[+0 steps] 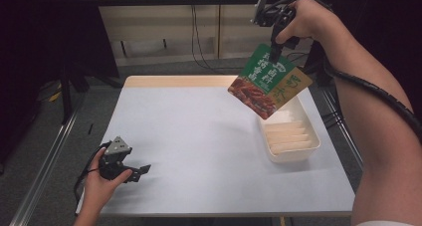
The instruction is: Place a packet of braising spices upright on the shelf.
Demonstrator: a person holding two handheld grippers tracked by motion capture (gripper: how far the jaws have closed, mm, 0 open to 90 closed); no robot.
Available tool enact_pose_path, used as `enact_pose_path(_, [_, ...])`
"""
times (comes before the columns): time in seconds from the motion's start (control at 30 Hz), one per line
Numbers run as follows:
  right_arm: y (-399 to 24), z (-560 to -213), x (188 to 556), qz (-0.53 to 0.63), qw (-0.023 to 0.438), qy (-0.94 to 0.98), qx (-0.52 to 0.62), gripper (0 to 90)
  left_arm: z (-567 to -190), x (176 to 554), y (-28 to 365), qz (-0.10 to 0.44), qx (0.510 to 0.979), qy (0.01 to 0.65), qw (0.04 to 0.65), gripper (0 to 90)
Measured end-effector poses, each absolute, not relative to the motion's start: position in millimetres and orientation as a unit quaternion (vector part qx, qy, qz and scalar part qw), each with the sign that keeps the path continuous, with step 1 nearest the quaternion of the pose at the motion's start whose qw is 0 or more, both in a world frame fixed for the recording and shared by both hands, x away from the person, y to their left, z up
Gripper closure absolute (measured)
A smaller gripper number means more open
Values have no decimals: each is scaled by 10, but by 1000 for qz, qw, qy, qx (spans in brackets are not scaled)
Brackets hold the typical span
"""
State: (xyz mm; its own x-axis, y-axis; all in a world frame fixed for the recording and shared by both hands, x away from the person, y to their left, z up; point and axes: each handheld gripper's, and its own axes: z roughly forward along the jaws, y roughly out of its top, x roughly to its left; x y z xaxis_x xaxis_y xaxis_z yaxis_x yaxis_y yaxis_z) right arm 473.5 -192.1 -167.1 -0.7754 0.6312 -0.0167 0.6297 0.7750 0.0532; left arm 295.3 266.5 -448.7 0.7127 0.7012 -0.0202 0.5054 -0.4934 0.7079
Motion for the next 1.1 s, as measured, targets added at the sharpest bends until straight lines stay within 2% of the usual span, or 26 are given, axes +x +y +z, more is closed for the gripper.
enact_pose_path(1.1, [-2520, -1932, 4754, -17, 7, 933, 360, 900, -4504, 2944, 2638, 136, 856, 357, 349, 72])
